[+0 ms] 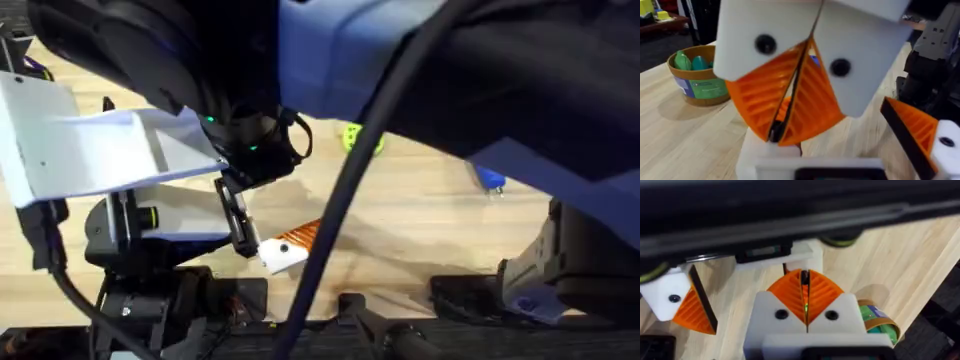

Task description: Pick up the gripper from the table and insert it into the empty holder that is missing its gripper. Then pick up a screw, insert it into the mounting hole, and use the screwdriver to tighten it. Finally, clean up the table by picking up the vegetable and placing it into the bucket.

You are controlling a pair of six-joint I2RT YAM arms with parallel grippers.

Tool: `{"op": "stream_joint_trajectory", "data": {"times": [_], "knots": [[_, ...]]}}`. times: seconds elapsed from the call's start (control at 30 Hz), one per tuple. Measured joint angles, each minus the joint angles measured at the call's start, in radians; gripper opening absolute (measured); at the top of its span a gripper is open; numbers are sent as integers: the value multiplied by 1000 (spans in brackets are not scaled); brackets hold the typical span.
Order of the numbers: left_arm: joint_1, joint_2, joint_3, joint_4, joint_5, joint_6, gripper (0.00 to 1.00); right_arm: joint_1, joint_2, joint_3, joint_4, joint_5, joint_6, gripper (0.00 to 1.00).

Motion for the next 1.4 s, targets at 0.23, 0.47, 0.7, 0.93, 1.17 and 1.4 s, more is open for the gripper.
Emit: {"op": "stream_joint_trajectory", "data": {"times": [0.23,0.47,0.7,0.93,1.17,1.4], "knots": [[0,0,0,0,0,0,986,0,0,1,-1,0,3,6],[0,0,0,0,0,0,986,0,0,1,-1,0,3,6],[0,0,0,-1,4,-1,986,0,0,7,4,10,11,506],[0,-2,0,0,3,11,985,0,3,10,-15,4,11,992],[0,-2,0,0,3,12,986,0,-13,10,-21,4,35,992],[0,-2,0,0,3,12,987,-36,-98,10,-9,-3,198,992]]}}
